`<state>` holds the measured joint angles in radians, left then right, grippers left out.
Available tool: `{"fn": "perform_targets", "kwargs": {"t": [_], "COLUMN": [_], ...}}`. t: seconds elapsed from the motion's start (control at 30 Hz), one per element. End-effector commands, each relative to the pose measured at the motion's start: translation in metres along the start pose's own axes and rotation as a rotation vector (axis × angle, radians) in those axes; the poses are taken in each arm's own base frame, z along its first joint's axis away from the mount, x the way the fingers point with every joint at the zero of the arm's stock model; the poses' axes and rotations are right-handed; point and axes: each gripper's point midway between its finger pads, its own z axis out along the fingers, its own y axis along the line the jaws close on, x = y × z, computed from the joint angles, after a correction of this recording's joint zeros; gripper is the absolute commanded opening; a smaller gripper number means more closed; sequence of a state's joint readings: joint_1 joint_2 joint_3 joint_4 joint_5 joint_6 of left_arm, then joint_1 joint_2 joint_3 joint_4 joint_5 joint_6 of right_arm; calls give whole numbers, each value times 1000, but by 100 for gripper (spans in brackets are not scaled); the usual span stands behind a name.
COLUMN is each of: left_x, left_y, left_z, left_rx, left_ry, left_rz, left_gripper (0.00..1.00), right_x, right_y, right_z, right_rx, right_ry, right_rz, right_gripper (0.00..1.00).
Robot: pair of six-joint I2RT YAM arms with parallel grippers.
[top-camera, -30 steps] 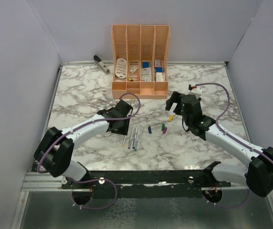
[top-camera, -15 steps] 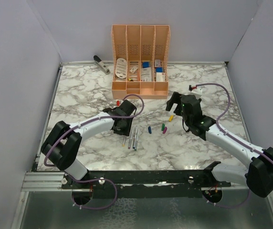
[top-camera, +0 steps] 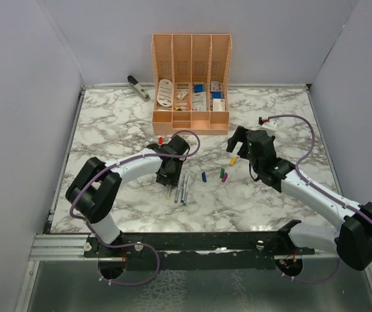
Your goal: Insert the pens into the pen caps
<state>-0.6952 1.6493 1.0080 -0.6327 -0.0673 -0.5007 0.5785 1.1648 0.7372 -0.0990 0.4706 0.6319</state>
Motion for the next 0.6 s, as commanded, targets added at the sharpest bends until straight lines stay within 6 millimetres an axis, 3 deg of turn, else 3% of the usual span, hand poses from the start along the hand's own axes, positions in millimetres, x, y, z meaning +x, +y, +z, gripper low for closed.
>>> {"fn": "perform_targets", "kwargs": {"t": [0.0, 0.13, 0.57], "left_x": [5, 13, 11], "left_y": [0, 5, 0], "left_z": [-2, 9, 22], "left_rx": [-14, -48, -43], "left_ry": [64, 127, 176], "left_rz": [38, 63, 101], "left_gripper": [38, 39, 34], "right_x": [-3, -4, -4], "right_y": [-6, -6, -6], "right_z": [-1, 0, 0], "right_rx": [27, 27, 26], "right_ry": [-20, -24, -21], "right_rz": [21, 21, 18], "right_gripper": [92, 92, 92]}}
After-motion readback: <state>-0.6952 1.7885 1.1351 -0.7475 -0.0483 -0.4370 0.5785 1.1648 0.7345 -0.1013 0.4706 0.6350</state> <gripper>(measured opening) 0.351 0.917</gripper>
